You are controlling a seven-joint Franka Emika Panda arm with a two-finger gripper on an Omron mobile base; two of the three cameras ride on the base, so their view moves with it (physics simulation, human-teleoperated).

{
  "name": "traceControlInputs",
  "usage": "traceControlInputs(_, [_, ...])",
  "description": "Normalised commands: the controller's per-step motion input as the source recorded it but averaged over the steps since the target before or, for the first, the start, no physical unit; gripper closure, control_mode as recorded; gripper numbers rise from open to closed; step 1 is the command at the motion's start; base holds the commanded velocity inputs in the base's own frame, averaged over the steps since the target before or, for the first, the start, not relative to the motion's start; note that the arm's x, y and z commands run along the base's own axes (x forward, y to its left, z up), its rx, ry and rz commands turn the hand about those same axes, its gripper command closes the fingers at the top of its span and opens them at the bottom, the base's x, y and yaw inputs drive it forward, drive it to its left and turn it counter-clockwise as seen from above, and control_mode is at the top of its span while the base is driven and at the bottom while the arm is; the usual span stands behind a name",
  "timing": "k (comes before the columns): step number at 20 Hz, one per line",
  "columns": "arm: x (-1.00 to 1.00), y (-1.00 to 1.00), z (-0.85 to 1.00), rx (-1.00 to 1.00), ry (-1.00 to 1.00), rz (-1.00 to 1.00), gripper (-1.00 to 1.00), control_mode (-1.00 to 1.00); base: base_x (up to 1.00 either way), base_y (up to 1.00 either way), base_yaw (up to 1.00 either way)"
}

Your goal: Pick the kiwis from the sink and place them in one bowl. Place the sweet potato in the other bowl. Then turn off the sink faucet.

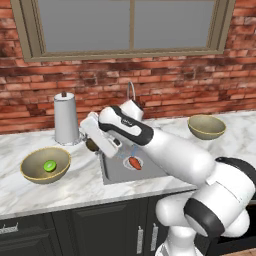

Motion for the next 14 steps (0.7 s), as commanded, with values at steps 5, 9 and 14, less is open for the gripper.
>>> traceControlInputs(5, [0.09,0.64,-0.14,-0.15,0.08,0.00,1.00,-1.00,0.00,0.00,0.00])
traceControlInputs(9, [0.10,0.55,-0.18,-0.18,0.08,0.00,1.00,-1.00,0.00,0.00,0.00])
traceControlInputs(14, [0.08,0.38,-0.20,-0.15,0.03,0.00,1.00,-1.00,0.00,0.00,0.00])
